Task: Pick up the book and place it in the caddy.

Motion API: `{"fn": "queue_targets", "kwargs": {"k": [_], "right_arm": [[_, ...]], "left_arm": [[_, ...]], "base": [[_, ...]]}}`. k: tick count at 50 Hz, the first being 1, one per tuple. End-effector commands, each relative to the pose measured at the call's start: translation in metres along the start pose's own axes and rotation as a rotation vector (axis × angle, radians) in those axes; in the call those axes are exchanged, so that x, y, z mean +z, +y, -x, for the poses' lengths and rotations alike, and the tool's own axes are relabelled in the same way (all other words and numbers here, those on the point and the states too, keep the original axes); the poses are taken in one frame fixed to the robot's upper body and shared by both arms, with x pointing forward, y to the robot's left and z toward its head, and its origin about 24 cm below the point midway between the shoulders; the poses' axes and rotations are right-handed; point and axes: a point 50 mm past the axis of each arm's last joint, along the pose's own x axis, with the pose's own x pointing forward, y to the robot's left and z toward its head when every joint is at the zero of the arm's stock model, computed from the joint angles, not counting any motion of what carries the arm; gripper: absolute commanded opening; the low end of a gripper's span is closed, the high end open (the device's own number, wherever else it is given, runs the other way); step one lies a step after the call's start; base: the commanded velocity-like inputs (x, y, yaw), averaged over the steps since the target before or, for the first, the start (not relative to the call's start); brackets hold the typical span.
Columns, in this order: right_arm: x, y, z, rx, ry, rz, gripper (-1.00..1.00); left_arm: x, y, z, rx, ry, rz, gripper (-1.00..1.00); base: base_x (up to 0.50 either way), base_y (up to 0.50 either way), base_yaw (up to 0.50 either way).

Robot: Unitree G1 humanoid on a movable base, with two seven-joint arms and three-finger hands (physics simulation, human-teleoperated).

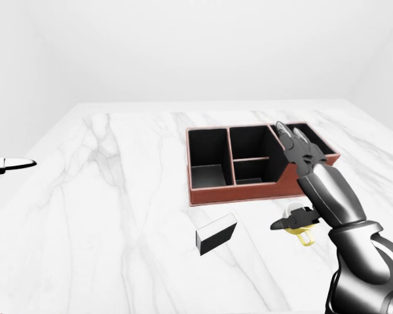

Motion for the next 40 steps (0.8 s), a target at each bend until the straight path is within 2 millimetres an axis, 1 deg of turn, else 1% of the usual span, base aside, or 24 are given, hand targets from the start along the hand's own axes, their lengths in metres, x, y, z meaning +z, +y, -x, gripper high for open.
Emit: {"fn": "queue_targets", "kwargs": {"k": [1,4,16,24,28,37,40], "right_arm": [[-0.007,0.006,0.004,0.022,0.066,0.021,1.0],[-0.004,0.005,0.008,0.017,0.068,0.033,1.0],[-0.013,0.019,0.013,0.057,0.149,0.027,1.0],[-0.011,0.027,0.013,0.078,0.156,0.014,1.0],[-0.009,0.028,0.012,0.082,0.144,0.018,1.0],[-0.012,0.033,0.011,0.106,0.163,0.02,1.0],[-0.008,0.035,0.011,0.107,0.148,0.015,1.0]], "left_arm": [[0.001,0.0,0.0,0.001,-0.005,-0.001,1.0],[0.001,0.0,-0.001,0.0,-0.004,-0.001,1.0],[0.002,0.0,-0.001,0.001,-0.007,0.001,1.0],[0.001,0.001,0.0,0.001,-0.004,0.0,1.0],[0.001,0.001,0.0,0.0,-0.004,0.0,1.0],[0.002,0.0,0.0,0.0,-0.009,0.0,1.0],[0.002,0.0,0.0,0.0,-0.007,0.0,1.0]], "base": [[0.0,0.0,0.0],[0.0,0.0,0.0],[0.0,0.0,0.0],[0.0,0.0,0.0],[0.0,0.0,0.0],[0.0,0.0,0.0],[0.0,0.0,0.0]]}}
